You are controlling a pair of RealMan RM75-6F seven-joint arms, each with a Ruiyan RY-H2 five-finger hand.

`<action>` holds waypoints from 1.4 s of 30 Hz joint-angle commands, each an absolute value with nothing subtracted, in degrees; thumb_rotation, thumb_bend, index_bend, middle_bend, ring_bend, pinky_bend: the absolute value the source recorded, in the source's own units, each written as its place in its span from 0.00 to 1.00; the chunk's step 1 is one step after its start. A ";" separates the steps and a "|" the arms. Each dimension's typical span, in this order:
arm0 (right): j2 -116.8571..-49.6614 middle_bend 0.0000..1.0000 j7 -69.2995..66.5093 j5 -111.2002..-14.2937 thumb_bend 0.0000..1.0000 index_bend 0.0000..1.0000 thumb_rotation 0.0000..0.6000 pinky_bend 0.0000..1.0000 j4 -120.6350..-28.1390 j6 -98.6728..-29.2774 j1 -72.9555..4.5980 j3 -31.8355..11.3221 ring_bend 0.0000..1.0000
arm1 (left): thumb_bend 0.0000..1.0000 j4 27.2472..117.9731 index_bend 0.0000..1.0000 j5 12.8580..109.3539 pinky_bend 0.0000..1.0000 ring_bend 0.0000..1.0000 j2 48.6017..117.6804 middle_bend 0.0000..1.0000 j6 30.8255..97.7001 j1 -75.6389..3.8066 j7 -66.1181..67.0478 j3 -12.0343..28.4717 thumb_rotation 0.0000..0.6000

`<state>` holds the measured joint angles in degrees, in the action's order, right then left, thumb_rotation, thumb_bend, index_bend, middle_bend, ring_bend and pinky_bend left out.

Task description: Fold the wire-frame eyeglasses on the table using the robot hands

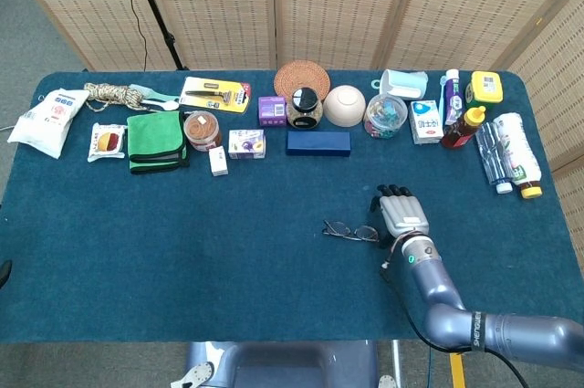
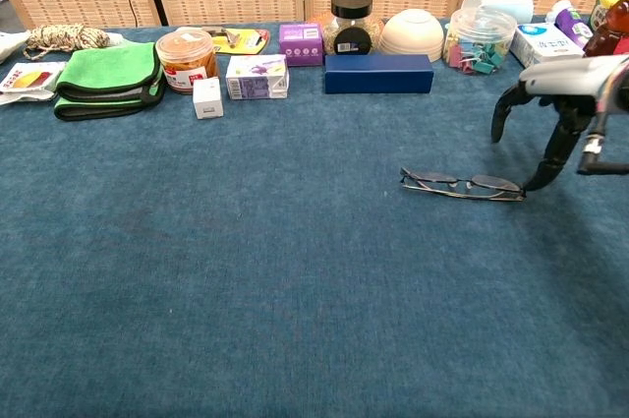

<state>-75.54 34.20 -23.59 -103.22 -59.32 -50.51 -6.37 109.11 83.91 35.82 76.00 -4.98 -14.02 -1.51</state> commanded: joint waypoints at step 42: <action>-63.44 0.02 8.61 -73.86 0.15 0.15 1.00 0.00 -103.46 -93.35 -10.90 1.28 0.00 | 0.42 106.33 0.00 83.78 0.00 0.00 51.06 0.00 91.13 3.23 2.21 -0.99 0.74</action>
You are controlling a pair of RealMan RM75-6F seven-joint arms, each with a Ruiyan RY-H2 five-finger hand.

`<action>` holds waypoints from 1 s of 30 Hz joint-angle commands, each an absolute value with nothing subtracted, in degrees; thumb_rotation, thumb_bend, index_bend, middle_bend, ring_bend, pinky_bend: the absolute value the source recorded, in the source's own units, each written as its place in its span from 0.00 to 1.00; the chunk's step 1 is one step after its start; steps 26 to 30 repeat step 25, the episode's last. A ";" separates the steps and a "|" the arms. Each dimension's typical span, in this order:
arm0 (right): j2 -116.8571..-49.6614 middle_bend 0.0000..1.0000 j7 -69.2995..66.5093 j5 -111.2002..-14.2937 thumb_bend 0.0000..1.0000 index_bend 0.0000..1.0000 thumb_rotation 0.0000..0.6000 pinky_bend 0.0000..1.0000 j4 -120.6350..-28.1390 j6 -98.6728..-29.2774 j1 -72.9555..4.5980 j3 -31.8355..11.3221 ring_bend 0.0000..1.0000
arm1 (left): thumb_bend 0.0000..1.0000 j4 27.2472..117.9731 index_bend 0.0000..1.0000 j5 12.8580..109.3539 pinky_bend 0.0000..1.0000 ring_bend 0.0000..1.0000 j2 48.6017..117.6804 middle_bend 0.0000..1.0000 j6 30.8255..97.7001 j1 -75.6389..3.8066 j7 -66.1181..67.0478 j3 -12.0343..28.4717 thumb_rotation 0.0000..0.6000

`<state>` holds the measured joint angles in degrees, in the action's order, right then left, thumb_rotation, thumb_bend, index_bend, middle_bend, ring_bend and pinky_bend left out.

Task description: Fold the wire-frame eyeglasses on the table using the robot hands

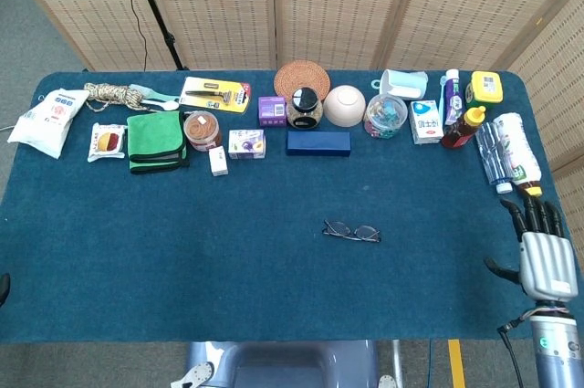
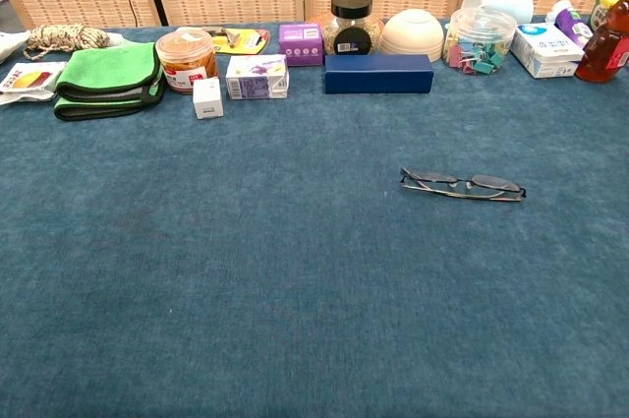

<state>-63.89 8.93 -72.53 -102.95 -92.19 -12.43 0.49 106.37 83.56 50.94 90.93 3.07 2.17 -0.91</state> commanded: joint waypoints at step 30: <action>-62.43 0.02 9.25 -79.87 0.15 0.16 1.00 0.00 -105.69 -94.00 -4.29 0.12 0.00 | 0.43 104.20 0.00 94.14 0.00 0.00 52.20 0.00 88.40 0.10 -0.25 -2.21 0.73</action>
